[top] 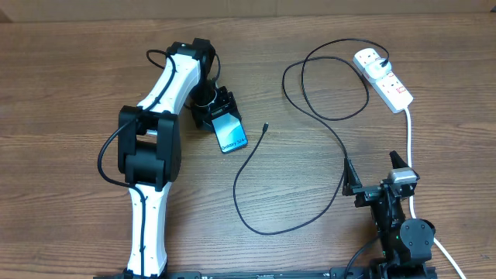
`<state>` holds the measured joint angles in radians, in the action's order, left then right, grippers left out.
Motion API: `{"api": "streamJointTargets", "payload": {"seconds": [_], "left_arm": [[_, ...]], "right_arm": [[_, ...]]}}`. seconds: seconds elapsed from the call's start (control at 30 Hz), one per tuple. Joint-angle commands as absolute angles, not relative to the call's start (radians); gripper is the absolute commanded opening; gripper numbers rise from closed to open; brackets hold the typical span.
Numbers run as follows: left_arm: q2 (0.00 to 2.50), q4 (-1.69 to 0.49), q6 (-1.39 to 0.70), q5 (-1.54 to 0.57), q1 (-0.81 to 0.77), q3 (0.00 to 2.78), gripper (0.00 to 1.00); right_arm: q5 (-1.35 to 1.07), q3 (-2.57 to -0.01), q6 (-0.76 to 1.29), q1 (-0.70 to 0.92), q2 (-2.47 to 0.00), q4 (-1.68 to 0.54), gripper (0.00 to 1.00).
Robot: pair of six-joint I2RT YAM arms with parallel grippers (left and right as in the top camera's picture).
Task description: Plug charger to phone and switch on socket
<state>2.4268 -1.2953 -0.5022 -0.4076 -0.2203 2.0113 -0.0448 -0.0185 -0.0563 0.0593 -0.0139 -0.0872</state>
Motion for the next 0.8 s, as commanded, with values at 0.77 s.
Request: {"api": "streamJointTargets", "payload": {"seconds": [0.77], "left_arm": [[2.443,-1.258,-0.507,-0.007,-0.298,2.04,0.73]], "right_arm": [[-0.046,-0.008,-0.053,0.057,-0.009,-0.081,1.0]]}}
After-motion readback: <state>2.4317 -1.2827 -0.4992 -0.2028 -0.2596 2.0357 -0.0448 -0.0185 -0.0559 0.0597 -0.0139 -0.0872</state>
